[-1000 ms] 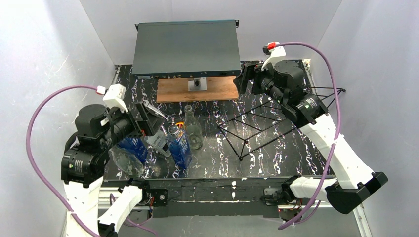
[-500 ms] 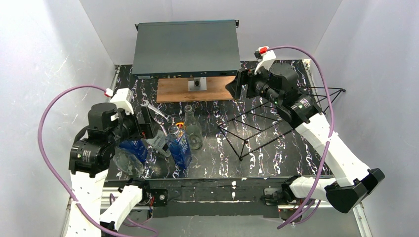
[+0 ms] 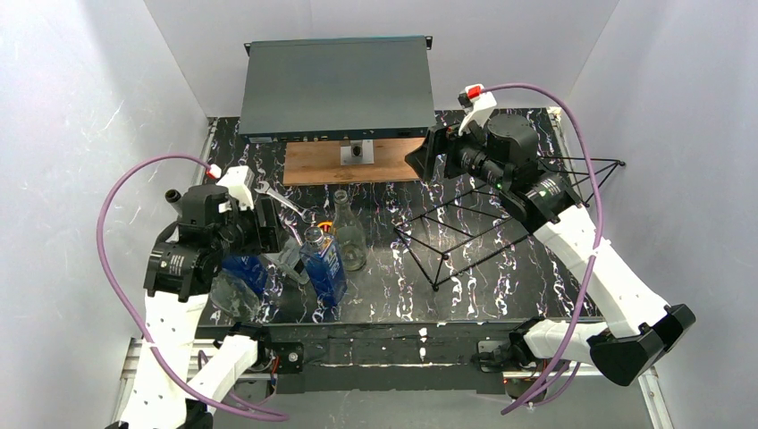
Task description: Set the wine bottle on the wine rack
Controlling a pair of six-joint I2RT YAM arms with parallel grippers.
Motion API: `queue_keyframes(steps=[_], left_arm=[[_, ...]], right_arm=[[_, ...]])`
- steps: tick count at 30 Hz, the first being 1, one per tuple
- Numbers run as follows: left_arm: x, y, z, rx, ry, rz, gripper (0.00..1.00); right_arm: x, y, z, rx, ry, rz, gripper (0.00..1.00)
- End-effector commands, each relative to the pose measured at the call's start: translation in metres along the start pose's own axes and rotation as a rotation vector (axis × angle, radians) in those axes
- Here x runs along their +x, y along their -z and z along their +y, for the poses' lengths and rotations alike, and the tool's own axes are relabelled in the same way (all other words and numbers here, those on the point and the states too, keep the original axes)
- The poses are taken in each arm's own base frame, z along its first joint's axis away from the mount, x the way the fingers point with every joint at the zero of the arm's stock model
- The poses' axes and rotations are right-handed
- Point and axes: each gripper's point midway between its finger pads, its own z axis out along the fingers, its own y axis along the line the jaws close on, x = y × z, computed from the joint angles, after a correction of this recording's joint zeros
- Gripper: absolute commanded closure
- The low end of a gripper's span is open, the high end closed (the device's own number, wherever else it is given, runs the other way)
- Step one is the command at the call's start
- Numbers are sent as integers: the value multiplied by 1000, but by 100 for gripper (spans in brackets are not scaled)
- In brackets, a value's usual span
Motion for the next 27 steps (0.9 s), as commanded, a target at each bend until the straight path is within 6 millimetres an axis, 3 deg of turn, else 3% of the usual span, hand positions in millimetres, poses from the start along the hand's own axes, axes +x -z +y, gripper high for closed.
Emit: queue_keyframes(steps=[1,9,22,27], left_arm=[[3,-7,6,-23,-24,16,32],[8,-14,4,-13,-13,46,38],[16,-24,20,-97,-51,81,47],[15,-25,23,-130,-77,84,55]], right_arm=[[-10,0,4,-23,22,-48,0],[-5,-5,3,-24,16,-32,0],[-3,-7,4,-28,7,-29,0],[-2,-9,4,-30,2,-28,0]])
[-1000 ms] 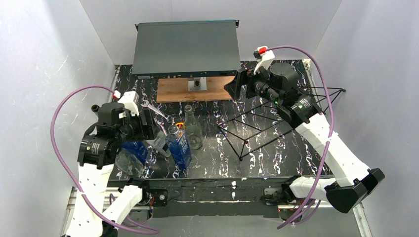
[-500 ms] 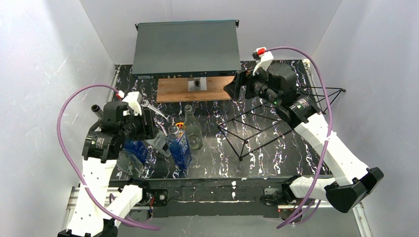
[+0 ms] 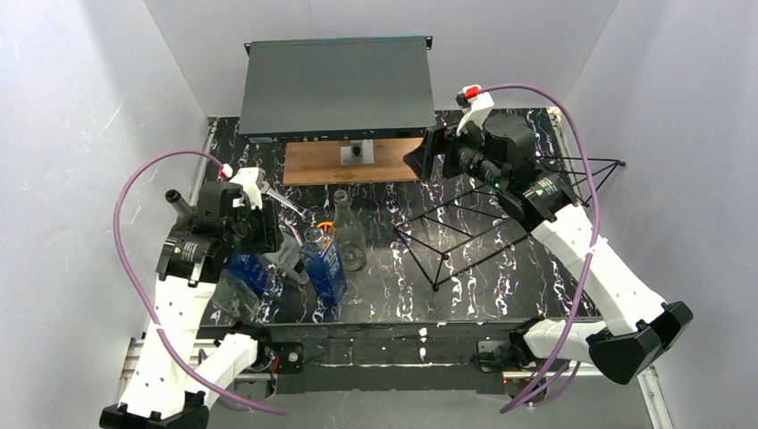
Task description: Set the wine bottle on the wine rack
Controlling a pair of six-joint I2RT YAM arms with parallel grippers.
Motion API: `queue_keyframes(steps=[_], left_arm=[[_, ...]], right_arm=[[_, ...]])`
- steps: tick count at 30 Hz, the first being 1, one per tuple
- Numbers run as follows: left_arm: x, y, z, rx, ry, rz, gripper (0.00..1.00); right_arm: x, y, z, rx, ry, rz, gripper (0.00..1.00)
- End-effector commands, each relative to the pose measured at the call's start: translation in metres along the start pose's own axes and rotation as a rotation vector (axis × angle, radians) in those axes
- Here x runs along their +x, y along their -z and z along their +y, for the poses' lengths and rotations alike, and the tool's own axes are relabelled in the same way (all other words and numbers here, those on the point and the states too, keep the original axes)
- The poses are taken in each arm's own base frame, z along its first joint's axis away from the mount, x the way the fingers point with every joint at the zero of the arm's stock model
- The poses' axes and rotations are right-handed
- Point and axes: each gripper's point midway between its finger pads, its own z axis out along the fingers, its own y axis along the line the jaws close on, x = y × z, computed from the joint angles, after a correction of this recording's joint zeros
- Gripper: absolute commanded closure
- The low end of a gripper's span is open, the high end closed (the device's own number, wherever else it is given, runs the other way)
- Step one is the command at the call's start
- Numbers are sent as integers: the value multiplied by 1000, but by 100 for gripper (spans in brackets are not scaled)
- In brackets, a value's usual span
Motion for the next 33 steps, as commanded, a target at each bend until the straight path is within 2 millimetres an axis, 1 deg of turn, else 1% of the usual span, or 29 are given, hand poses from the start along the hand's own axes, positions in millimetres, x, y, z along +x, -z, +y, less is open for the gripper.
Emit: queue_keyframes(steps=[1,6,9,10,11,14,18,21,26,31,33], left_arm=[[2,-3,8,-57,-36,7,57],[0,-3,8,-72,-61,7,69],[-5,-1,8,-81,-70,-6,79],[-8,1,8,-84,-72,-13,81],[-15,4,7,-85,-75,-31,88],[-35,11,4,-87,-81,-73,100],[-63,24,-1,-81,-93,-145,100],[-82,35,-10,-44,-100,-199,100],[-102,47,-15,-30,-111,-255,100],[-130,67,-20,-22,-113,-344,100],[-144,79,-24,-11,-110,-396,100]], right_arm=[[-7,-3,4,-24,5,-34,0],[-8,-3,4,-22,5,-38,0],[-10,-2,4,-21,5,-43,0],[-10,-2,4,-20,5,-43,0],[-11,-1,4,-19,5,-46,0],[-13,-1,5,-19,3,-50,0],[-13,-1,4,-15,1,-48,0],[-8,-4,1,-7,-1,-35,0],[-7,-7,2,-11,-1,-30,0],[-4,-8,6,-36,0,-16,0],[-3,-9,7,-41,-2,-9,0]])
